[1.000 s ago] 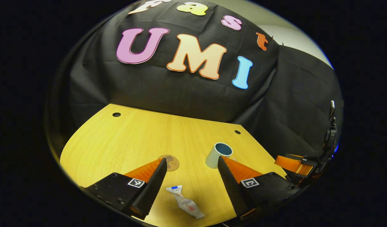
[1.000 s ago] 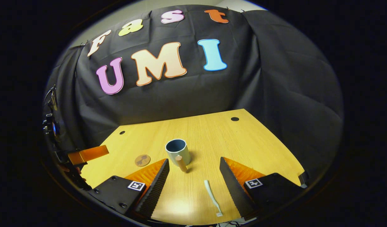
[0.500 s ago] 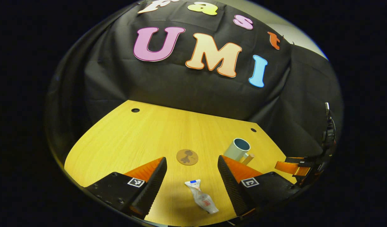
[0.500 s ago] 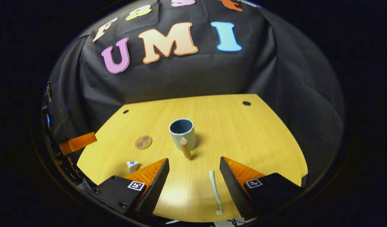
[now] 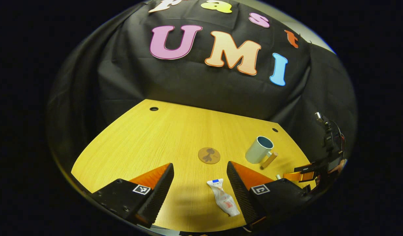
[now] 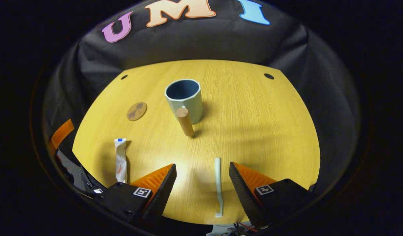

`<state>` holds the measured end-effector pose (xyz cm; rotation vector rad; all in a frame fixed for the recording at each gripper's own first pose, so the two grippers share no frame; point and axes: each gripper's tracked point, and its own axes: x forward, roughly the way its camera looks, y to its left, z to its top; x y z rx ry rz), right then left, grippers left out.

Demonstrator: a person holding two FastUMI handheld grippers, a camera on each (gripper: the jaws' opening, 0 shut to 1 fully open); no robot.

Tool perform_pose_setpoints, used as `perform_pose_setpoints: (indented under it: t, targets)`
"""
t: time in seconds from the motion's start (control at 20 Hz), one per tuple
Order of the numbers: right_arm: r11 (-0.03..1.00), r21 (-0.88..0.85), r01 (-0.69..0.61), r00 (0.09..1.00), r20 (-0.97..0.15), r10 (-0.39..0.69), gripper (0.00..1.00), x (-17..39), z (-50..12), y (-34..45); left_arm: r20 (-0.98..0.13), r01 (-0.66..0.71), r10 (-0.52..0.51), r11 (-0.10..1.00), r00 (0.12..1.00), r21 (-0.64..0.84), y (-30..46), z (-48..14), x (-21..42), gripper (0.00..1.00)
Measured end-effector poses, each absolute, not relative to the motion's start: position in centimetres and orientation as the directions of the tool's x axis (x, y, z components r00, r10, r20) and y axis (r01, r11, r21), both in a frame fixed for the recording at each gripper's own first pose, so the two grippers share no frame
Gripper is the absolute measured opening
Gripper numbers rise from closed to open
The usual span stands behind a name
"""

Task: Put the toothbrush and toothpaste on the desktop into the cup, then pick up the cup and place it on the coaster on the desktop.

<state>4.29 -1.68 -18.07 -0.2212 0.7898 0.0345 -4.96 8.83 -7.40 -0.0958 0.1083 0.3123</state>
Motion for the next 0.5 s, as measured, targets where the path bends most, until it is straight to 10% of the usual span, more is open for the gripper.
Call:
perform_pose_setpoints:
  t: [0.5]
  targets:
    - [0.98, -0.176, -0.097, 0.51, -0.854, -0.102, 0.83, 6.5, -22.0, -4.0, -0.178, -0.381, 0.363, 0.921, 0.915, -0.082, 10.5, -9.3, -6.3, 0.95]
